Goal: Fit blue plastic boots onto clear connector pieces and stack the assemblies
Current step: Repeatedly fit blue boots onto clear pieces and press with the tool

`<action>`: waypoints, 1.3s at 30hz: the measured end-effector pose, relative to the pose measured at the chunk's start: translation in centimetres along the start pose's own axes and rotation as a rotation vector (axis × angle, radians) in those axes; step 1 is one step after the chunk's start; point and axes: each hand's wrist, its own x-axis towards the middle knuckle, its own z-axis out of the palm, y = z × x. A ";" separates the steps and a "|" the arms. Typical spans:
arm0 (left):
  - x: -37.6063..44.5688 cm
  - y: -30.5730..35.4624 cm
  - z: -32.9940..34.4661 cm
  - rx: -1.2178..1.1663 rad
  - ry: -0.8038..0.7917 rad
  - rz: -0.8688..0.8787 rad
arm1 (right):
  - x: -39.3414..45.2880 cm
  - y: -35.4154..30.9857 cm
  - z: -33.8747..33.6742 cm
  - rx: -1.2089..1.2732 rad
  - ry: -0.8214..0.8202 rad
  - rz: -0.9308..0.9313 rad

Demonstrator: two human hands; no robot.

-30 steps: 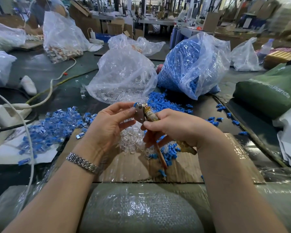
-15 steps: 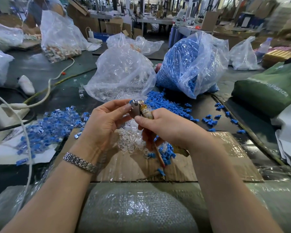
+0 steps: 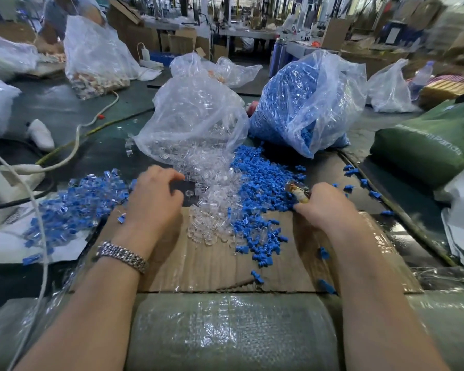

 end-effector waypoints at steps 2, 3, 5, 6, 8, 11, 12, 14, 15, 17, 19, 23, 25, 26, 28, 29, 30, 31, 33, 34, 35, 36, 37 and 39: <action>-0.1 0.4 1.1 0.014 -0.096 0.012 | -0.2 -0.3 0.2 -0.012 -0.018 0.007; -0.1 0.5 1.6 0.016 -0.107 0.014 | -0.3 -0.5 0.3 -0.026 -0.019 0.008; -0.1 0.5 2.1 0.016 -0.076 0.021 | -0.5 -0.7 0.3 -0.065 -0.013 0.015; -0.1 0.4 2.2 0.010 -0.052 0.014 | -0.5 -0.8 0.4 -0.085 -0.011 0.018; 0.0 0.3 2.1 -0.004 -0.029 -0.012 | -0.5 -0.9 0.5 -0.106 -0.021 0.024; -0.1 0.2 2.2 -0.013 -0.039 -0.028 | -0.6 -1.0 0.6 -0.103 -0.019 0.021; -0.1 0.2 2.1 -0.034 -0.034 -0.026 | -0.6 -1.1 0.5 -0.086 0.014 0.010; 0.1 0.2 2.0 -0.099 -0.017 -0.030 | -0.7 -1.4 0.3 -0.026 0.124 -0.076; 0.2 0.2 1.9 -0.127 -0.012 -0.036 | -0.7 -1.5 0.2 -0.005 0.165 -0.143; 0.4 0.2 1.7 -0.156 -0.003 -0.051 | -0.7 -1.9 0.3 -0.021 0.161 -0.247; 0.4 0.3 1.5 -0.217 0.005 -0.094 | -0.7 -2.1 0.8 -0.079 0.093 -0.282; 0.3 0.8 0.8 -0.692 -0.046 -0.284 | -0.7 -2.4 1.4 -0.161 0.083 -0.315; 0.1 1.0 0.4 -0.924 -0.091 -0.346 | -0.7 -2.5 1.5 -0.200 0.087 -0.332; 0.1 1.0 0.3 -1.012 -0.114 -0.362 | -0.7 -2.5 1.6 -0.221 0.084 -0.340; 0.1 1.1 0.1 -1.152 -0.172 -0.392 | -0.9 -2.6 1.7 -0.233 0.084 -0.344; 0.1 1.1 0.0 -1.232 -0.213 -0.413 | -0.9 -2.6 1.7 -0.216 0.086 -0.337; 0.0 1.0 -0.2 -1.325 -0.260 -0.437 | -0.9 -2.6 1.6 -0.190 0.086 -0.330; 0.0 1.0 -0.3 -1.418 -0.314 -0.460 | -0.9 -2.6 1.5 -0.167 0.084 -0.325; -0.1 1.0 -0.6 -1.546 -0.409 -0.485 | -1.0 -2.6 1.3 -0.157 0.073 -0.328; -0.1 1.0 -0.8 -1.579 -0.434 -0.490 | -1.0 -2.6 1.3 -0.166 0.066 -0.335; -0.1 1.2 -0.8 -1.592 -0.445 -0.494 | -1.0 -2.6 1.3 -0.181 0.061 -0.343; -0.2 1.4 -0.9 -1.587 -0.445 -0.497 | -1.1 -2.7 1.3 -0.200 0.058 -0.348; -0.2 1.6 -0.9 -1.575 -0.442 -0.500 | -1.1 -2.7 1.4 -0.221 0.056 -0.352; -0.3 1.8 -0.8 -1.552 -0.439 -0.491 | -1.1 -2.8 1.4 -0.254 0.054 -0.352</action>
